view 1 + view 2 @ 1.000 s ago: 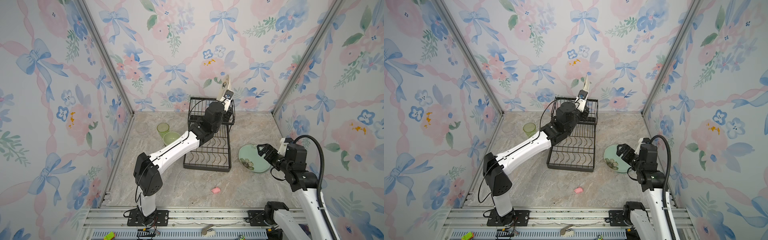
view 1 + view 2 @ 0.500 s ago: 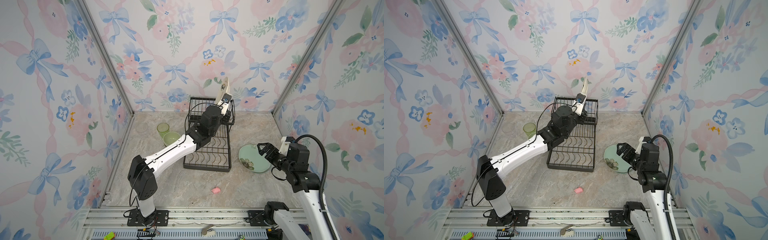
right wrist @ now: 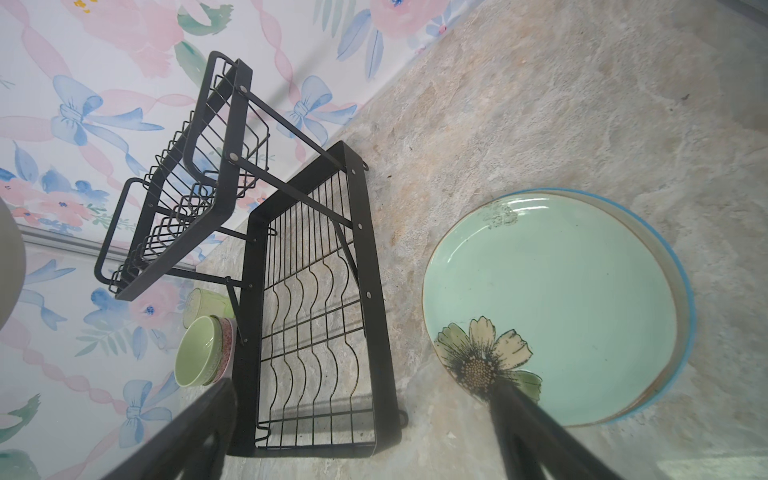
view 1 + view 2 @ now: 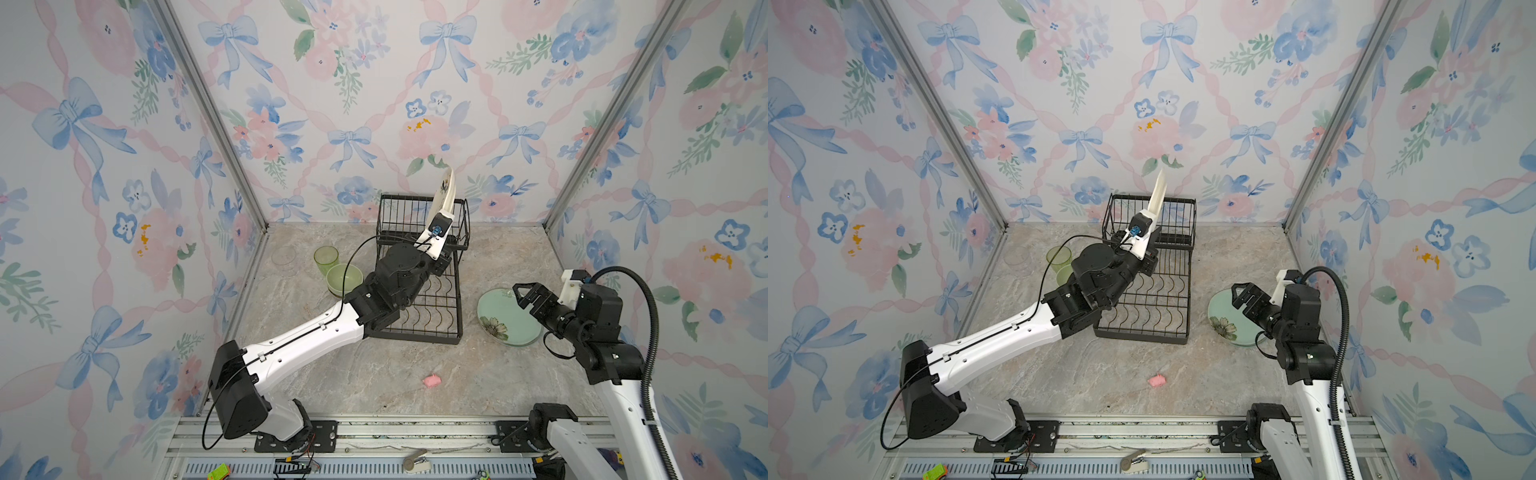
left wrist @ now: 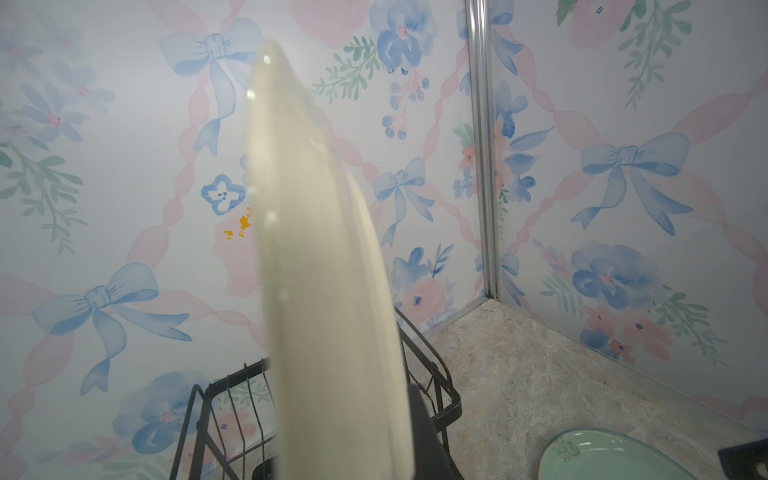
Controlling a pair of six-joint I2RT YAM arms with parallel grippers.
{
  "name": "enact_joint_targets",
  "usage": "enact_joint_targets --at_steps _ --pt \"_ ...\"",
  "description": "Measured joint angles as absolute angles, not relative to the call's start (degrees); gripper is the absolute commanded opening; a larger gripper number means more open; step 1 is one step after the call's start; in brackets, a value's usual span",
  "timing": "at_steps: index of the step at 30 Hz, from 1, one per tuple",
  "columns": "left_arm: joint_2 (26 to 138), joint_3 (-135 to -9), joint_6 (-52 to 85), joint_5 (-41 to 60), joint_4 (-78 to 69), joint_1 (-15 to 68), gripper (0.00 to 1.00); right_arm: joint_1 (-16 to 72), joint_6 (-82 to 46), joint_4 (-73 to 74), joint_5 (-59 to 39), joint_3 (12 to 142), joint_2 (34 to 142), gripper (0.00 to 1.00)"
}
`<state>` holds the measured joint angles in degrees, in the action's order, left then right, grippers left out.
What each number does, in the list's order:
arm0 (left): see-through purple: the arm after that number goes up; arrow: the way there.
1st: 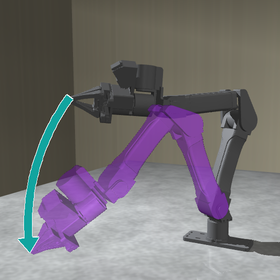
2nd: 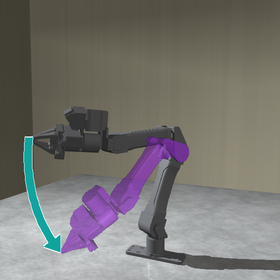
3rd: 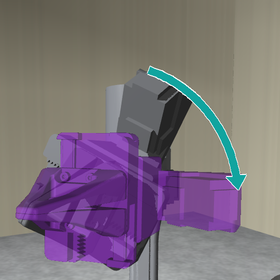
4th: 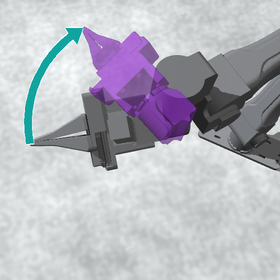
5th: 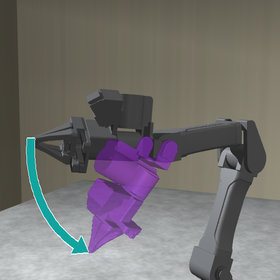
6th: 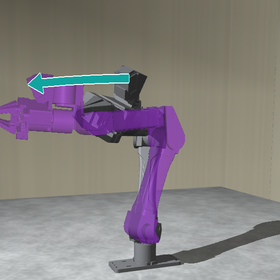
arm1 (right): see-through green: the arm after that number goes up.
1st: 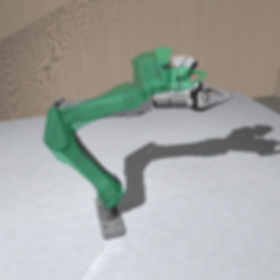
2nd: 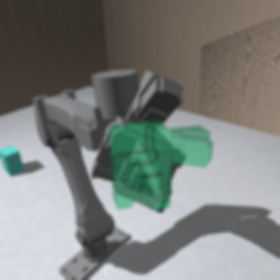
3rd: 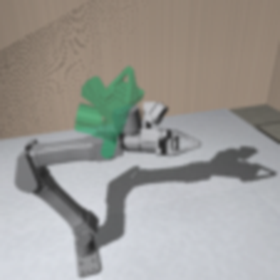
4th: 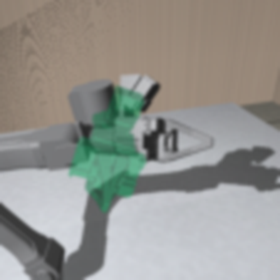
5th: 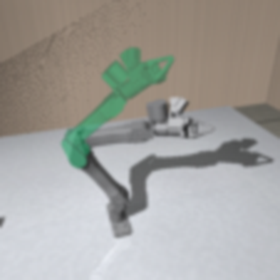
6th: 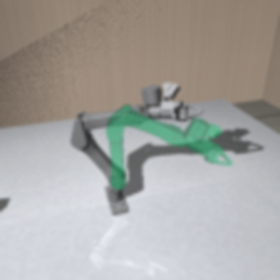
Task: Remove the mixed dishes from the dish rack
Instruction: 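Lift the cream plate out of the upper rack with the left gripper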
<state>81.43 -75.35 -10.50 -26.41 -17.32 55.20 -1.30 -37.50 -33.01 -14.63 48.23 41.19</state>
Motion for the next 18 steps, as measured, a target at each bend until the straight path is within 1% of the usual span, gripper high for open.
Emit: enact_joint_targets --at_steps 12,18 --pt "65.3 -58.7 -12.3 -30.6 -19.0 57.1 0.00 3.2 -39.5 -31.9 -14.7 50.2 42.7 0.97" --pt "56.7 -49.4 -13.0 -32.8 -19.1 58.1 0.00 7.4 -41.1 -29.9 -14.5 51.3 45.5 0.97"
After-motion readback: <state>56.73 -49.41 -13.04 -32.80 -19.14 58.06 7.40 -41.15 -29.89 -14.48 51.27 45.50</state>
